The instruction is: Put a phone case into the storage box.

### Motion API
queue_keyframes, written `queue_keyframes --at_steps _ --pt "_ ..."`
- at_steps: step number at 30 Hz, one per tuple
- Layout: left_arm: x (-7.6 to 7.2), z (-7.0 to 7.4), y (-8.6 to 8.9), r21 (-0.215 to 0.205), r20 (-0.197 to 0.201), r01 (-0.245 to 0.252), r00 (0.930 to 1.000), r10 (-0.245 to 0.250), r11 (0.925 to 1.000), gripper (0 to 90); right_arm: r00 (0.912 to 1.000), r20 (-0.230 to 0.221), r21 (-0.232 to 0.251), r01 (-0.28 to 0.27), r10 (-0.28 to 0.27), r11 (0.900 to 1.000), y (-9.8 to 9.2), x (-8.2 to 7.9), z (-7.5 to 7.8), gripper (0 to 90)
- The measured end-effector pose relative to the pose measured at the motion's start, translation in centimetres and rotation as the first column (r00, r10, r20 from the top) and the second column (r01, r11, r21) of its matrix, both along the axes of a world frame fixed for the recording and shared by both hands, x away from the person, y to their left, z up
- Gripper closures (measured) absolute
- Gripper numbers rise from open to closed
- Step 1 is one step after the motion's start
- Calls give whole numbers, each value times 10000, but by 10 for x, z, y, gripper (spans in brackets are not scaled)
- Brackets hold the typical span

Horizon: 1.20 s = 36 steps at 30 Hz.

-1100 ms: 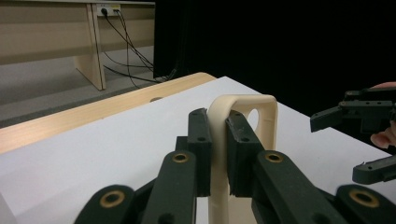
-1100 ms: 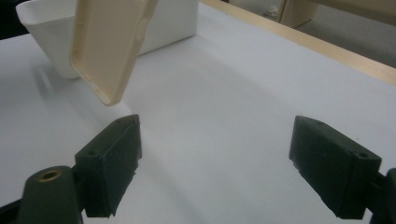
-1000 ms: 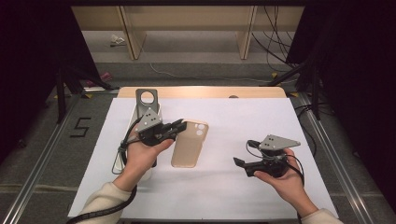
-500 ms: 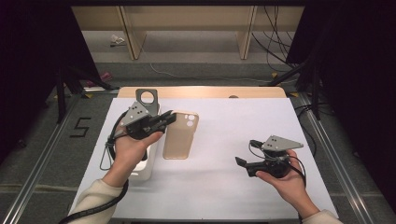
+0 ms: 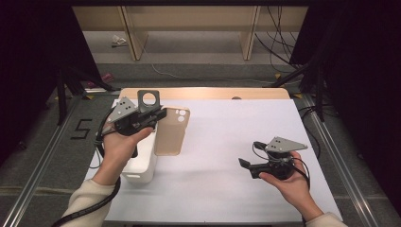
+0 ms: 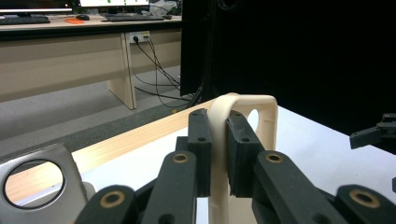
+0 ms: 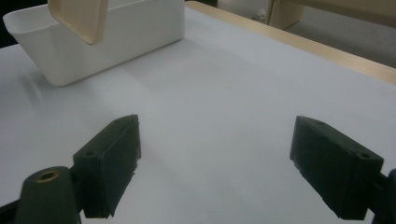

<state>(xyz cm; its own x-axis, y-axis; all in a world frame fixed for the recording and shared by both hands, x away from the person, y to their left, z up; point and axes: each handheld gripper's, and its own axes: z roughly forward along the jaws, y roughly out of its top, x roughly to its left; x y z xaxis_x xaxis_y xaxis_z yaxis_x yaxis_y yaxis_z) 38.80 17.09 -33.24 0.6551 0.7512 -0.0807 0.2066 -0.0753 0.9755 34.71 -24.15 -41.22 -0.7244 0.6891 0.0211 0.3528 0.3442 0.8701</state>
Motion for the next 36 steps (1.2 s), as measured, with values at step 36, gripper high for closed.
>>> queue_keyframes --at_steps 36 --pt "5 11 37 -30 286 -989 9947 989 9951 816 9999 -115 78 -1 2 10000 -1 2 -1 172"
